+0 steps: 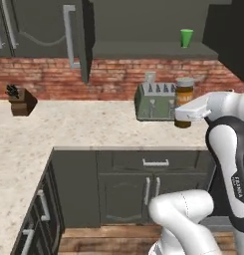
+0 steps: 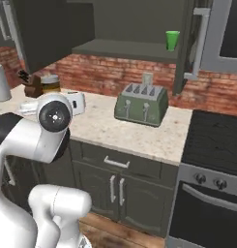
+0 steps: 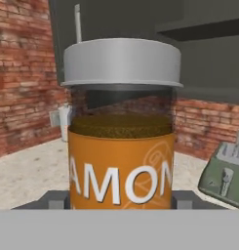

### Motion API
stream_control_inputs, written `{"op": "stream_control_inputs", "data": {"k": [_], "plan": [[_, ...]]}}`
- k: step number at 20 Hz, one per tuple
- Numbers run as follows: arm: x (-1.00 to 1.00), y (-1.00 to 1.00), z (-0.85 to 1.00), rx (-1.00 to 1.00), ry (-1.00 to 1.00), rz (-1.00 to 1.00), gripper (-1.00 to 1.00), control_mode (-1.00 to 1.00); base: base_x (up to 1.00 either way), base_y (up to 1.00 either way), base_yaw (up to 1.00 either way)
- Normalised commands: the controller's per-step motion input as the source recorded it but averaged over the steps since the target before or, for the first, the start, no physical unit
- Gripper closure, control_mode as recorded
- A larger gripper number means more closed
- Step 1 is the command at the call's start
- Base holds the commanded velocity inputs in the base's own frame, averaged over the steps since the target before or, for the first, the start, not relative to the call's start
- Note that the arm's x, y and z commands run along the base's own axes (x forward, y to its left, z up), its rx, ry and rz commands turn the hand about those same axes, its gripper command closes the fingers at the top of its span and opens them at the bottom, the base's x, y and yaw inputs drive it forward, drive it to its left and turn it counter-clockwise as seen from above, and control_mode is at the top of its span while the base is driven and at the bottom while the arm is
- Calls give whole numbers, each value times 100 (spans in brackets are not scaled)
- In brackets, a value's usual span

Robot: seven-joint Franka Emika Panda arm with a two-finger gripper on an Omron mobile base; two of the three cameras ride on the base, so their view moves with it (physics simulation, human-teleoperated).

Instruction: Take the cinnamon bottle from the cabinet and place it on the dining table, next to the plate with the cupcake. Then take the chocolate from the dining counter and place it on the cupcake plate.

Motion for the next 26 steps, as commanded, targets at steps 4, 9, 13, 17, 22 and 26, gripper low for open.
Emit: {"op": "stream_control_inputs", "data": {"k": [4,9,13,17,22,26], "plan": [[0,0,0,0,0,0,100,100,-71,-2,88],[0,0,0,0,0,0,100,100,-54,0,95],[0,0,0,0,0,0,100,100,-46,0,96],[0,0,0,0,0,0,100,100,-27,0,100],[0,0,0,0,0,0,100,100,-9,0,100],[0,0,0,0,0,0,100,100,-7,0,100]]}}
